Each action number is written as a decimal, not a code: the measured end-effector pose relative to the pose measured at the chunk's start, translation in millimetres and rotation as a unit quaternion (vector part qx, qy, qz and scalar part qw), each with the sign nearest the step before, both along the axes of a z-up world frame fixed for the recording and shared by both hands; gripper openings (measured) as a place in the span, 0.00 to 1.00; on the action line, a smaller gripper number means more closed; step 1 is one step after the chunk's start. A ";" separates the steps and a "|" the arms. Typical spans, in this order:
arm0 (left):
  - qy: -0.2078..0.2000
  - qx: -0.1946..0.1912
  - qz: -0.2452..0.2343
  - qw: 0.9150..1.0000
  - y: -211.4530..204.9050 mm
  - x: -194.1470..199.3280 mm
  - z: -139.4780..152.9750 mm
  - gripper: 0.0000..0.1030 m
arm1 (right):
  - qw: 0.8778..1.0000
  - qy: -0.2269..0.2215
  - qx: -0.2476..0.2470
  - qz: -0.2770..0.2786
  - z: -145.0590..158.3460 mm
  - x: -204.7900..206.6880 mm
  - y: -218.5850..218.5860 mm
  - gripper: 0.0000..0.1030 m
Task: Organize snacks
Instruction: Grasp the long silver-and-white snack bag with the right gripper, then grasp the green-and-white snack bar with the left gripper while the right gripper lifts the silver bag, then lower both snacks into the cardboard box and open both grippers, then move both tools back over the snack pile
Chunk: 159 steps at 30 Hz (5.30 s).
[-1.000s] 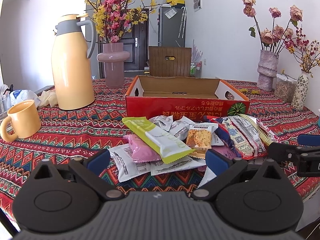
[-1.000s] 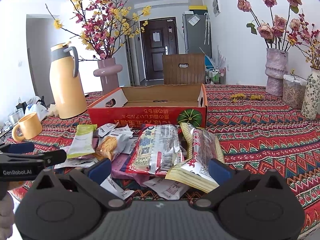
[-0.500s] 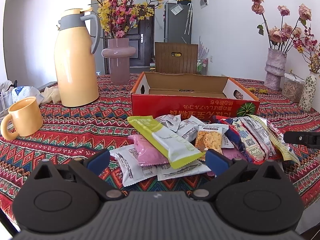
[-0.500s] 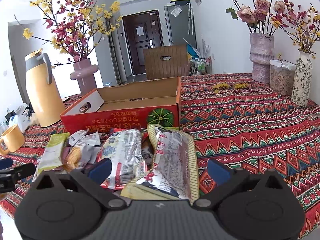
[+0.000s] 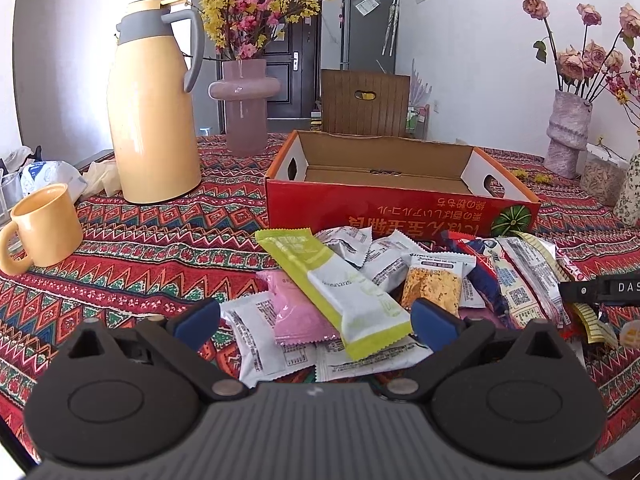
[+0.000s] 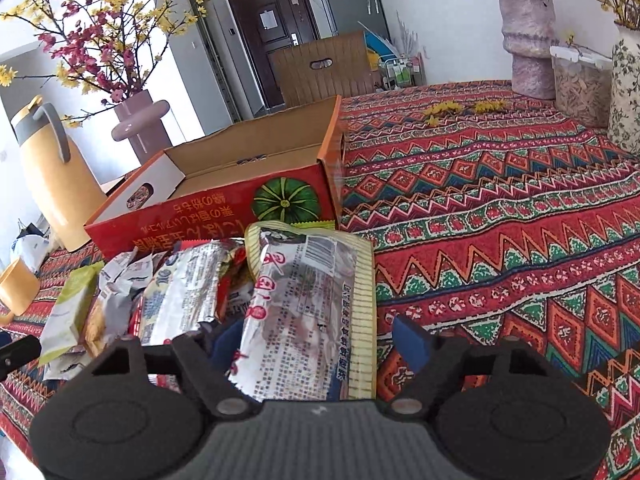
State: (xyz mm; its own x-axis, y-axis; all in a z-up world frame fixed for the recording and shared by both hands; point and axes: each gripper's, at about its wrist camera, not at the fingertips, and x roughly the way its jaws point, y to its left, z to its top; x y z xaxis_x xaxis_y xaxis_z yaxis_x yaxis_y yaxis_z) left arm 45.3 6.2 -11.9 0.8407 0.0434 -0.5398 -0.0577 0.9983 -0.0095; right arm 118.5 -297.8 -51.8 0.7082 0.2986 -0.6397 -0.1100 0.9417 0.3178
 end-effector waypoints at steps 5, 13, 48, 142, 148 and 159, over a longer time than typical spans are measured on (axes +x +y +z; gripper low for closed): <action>0.004 -0.003 0.006 1.000 -0.9 8.3 3.8 1.00 | 1.000 -0.003 0.009 0.009 -5.8 -1.0 -0.8 0.63; 0.022 -0.009 0.016 1.000 -4.1 21.8 4.0 1.00 | 0.999 -0.034 0.007 0.005 -2.6 -17.6 -5.9 0.41; 0.102 0.029 0.049 0.993 -6.7 77.0 -3.8 0.38 | 0.995 -0.100 -0.002 -0.007 24.3 -31.7 5.5 0.41; -0.110 -0.006 0.008 0.994 4.4 107.5 76.8 1.00 | 0.980 -0.196 -0.020 -0.027 96.1 62.3 53.9 1.00; -0.093 -0.006 0.010 0.996 18.4 76.3 61.3 1.00 | 0.982 -0.189 -0.027 -0.015 91.7 31.5 55.4 1.00; -0.055 -0.001 0.018 0.998 45.8 34.7 25.5 1.00 | 0.988 -0.146 -0.059 -0.001 61.6 -22.3 54.4 1.00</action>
State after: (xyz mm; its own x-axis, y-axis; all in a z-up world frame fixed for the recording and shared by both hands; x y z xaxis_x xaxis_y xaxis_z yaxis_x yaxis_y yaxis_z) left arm 80.0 51.9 13.6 0.8932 0.0736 -0.4436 -0.0922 0.9955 -0.0205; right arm 96.2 -243.4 9.8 0.8681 0.2327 -0.4384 -0.1790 0.9706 0.1607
